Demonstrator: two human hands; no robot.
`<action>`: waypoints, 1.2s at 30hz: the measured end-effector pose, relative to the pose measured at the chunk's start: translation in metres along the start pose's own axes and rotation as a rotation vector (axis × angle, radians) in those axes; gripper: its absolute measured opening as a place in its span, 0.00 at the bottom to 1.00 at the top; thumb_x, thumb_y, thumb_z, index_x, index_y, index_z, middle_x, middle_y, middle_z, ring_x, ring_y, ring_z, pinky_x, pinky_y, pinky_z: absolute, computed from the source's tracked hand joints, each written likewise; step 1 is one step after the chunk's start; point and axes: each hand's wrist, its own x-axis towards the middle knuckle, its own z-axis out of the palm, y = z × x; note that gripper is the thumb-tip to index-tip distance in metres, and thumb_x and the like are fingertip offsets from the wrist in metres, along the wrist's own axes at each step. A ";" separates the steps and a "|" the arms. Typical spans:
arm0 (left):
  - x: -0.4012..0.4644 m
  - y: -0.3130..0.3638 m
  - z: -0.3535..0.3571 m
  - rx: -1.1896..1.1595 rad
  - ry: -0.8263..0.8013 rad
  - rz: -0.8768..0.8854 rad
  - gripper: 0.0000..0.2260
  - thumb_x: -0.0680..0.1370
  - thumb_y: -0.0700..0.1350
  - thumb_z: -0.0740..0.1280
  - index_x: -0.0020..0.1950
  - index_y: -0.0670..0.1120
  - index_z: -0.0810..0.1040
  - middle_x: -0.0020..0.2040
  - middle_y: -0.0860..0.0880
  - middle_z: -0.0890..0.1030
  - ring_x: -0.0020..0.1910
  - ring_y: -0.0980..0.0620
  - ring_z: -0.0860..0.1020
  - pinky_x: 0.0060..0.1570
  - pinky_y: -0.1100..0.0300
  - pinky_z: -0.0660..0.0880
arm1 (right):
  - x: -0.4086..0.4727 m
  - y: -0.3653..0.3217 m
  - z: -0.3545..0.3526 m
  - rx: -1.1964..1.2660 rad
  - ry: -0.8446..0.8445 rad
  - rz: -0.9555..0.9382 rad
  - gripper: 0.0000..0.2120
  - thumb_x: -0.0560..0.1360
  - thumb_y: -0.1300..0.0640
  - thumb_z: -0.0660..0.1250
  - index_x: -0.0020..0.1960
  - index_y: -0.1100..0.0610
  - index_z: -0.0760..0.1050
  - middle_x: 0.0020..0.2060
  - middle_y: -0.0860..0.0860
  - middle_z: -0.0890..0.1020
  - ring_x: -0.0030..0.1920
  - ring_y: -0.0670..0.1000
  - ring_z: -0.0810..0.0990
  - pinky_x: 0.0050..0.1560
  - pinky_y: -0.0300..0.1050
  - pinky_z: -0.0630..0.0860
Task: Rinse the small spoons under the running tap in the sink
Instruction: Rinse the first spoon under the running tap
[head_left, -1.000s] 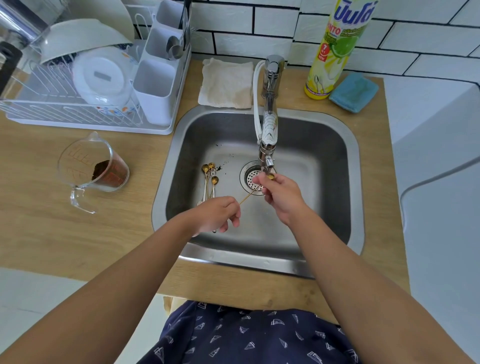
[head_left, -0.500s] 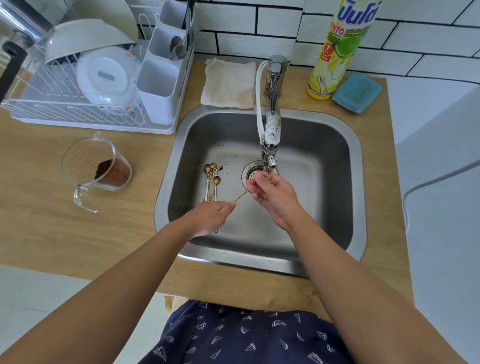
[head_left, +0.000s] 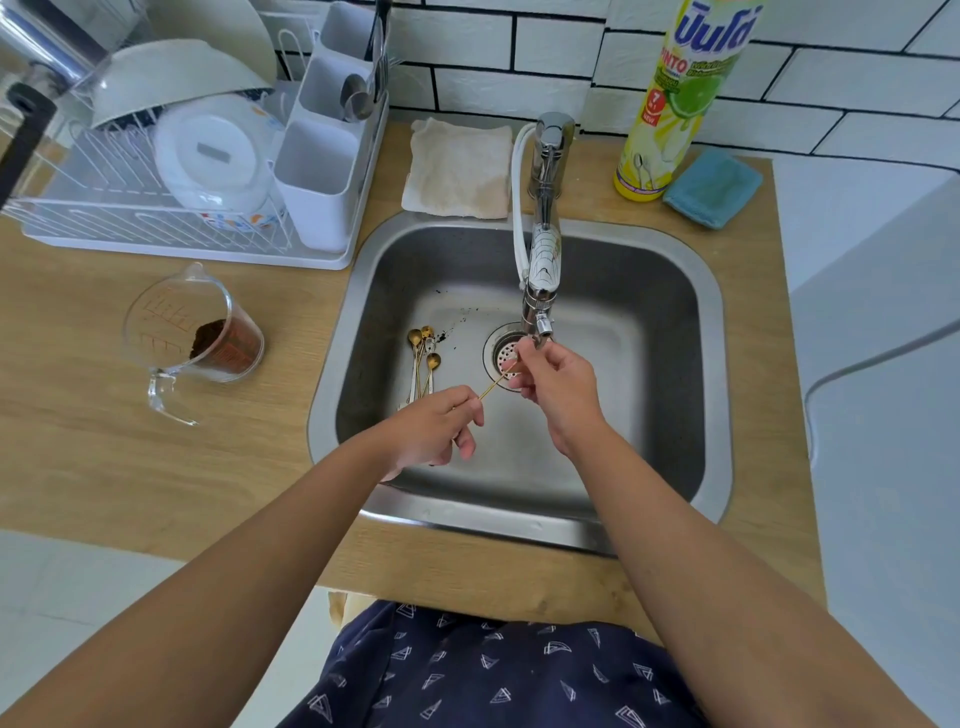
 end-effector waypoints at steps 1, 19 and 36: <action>0.000 0.000 0.000 -0.035 -0.008 -0.006 0.14 0.86 0.52 0.55 0.52 0.46 0.75 0.33 0.48 0.79 0.26 0.52 0.66 0.28 0.62 0.66 | 0.000 -0.001 0.000 0.008 -0.007 0.009 0.10 0.84 0.55 0.65 0.47 0.55 0.81 0.40 0.50 0.89 0.33 0.44 0.82 0.34 0.35 0.77; 0.056 0.048 0.030 -0.449 0.273 0.061 0.07 0.83 0.48 0.63 0.48 0.48 0.79 0.31 0.54 0.80 0.25 0.57 0.76 0.27 0.64 0.66 | 0.001 -0.013 -0.026 0.485 0.103 0.064 0.07 0.84 0.58 0.64 0.50 0.59 0.79 0.39 0.49 0.88 0.40 0.42 0.86 0.38 0.34 0.80; 0.059 0.048 0.038 -0.252 0.279 0.251 0.01 0.81 0.47 0.68 0.50 0.51 0.78 0.38 0.52 0.82 0.33 0.55 0.81 0.38 0.60 0.78 | 0.004 -0.031 -0.033 0.472 0.203 -0.012 0.03 0.82 0.62 0.68 0.49 0.60 0.79 0.36 0.50 0.87 0.36 0.43 0.85 0.40 0.36 0.81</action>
